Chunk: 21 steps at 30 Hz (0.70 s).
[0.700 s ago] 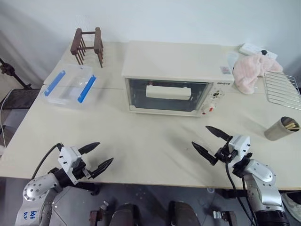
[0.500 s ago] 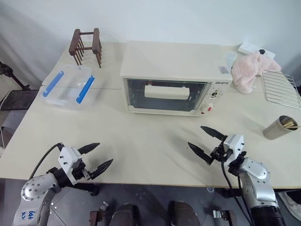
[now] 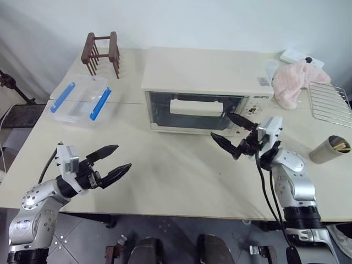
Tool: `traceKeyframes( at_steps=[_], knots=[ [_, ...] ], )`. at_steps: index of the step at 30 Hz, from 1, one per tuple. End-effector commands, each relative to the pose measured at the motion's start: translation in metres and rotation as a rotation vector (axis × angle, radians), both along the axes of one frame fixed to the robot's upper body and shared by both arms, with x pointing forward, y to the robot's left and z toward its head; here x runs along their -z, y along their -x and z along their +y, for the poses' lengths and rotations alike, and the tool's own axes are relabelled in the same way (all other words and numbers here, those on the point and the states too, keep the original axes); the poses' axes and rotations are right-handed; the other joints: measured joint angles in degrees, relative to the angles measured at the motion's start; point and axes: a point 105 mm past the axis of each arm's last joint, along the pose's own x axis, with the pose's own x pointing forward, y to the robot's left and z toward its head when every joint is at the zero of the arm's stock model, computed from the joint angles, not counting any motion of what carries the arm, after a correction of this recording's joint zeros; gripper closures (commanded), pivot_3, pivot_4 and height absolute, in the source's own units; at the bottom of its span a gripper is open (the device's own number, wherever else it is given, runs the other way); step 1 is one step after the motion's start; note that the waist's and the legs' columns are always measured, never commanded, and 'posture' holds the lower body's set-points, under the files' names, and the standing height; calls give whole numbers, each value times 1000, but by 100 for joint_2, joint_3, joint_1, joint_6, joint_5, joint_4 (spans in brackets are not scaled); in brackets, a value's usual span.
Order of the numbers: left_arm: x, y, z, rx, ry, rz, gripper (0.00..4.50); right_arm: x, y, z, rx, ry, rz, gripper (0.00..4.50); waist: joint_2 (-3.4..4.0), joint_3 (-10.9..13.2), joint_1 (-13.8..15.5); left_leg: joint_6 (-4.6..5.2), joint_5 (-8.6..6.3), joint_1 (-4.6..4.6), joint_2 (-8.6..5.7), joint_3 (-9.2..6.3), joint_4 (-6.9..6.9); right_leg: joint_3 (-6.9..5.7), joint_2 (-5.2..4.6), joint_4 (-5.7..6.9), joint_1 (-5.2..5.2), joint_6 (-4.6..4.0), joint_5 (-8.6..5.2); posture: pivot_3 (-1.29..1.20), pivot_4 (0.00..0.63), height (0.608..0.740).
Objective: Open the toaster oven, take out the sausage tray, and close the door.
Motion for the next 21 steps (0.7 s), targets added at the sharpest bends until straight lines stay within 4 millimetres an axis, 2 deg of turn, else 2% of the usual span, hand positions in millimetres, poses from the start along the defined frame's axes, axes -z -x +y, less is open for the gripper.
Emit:
traceKeyframes(
  at_steps=[1,4,12,16,19,21],
  knots=[
    [-4,2,-7,24,17,-19,44,-15,5,9,-49,-26,-57,0,0,0,-6,-1,0,0,1,1,0,0,1,-1,0,0,0,0,150,740],
    [-2,3,-8,27,25,-9,44,-17,17,17,-126,-7,-88,0,0,0,2,-1,0,0,2,0,0,0,3,-1,-1,0,0,0,150,740],
    [-5,1,-5,29,36,0,44,-5,45,26,-260,110,-85,0,0,0,10,0,0,-2,1,0,0,1,2,-4,0,0,0,0,150,740],
    [-17,-5,2,17,64,-13,44,-1,56,24,-281,219,-160,0,0,0,8,-1,1,-1,5,3,-1,0,5,-5,-1,0,0,0,150,740],
    [-26,-10,6,32,79,-5,44,15,64,23,-307,362,-227,0,0,1,11,-2,1,-1,4,3,-1,1,4,-6,-2,0,0,0,150,740],
    [-35,-13,7,50,96,-16,44,24,66,19,-301,396,-230,0,0,1,12,-2,1,-1,3,1,-5,-4,5,-6,-2,0,0,0,150,740]
  ],
)
